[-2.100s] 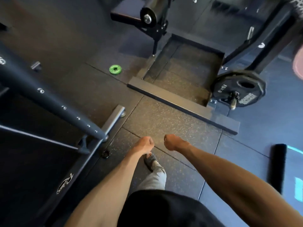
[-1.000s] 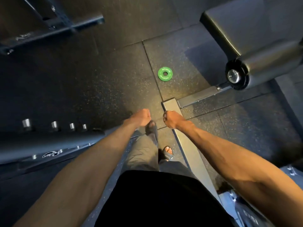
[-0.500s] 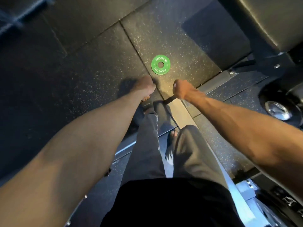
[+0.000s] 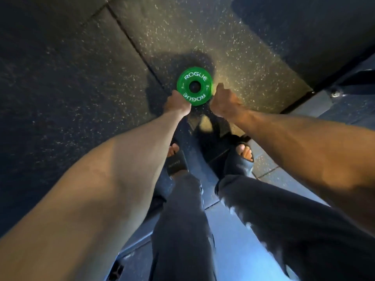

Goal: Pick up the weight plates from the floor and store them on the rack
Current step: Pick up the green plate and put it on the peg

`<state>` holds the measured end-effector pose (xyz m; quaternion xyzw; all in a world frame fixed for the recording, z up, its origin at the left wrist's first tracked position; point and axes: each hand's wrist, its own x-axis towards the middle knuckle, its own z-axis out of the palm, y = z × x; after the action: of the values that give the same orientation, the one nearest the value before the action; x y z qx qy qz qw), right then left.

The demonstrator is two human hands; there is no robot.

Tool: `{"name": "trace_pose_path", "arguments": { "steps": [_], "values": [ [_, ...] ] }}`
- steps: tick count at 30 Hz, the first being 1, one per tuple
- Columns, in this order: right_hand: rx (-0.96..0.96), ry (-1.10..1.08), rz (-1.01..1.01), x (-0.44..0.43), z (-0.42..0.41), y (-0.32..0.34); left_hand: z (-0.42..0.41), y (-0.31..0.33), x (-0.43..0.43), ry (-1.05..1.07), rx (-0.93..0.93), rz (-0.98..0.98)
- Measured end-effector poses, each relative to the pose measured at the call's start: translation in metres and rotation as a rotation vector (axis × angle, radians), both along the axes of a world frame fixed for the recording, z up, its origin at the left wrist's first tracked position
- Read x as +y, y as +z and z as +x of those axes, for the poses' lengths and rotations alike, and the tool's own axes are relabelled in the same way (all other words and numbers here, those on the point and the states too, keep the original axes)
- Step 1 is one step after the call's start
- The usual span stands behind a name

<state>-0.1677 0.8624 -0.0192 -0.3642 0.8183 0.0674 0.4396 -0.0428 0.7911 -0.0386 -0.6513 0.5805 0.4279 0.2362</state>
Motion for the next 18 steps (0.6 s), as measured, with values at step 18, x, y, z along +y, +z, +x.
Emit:
{"name": "trace_pose_path", "arguments": {
  "steps": [18],
  "values": [
    [0.178, -0.111, -0.102, -0.036, -0.002, -0.192, -0.019, -0.184, -0.009, -0.058, -0.066, -0.379]
  ]
}}
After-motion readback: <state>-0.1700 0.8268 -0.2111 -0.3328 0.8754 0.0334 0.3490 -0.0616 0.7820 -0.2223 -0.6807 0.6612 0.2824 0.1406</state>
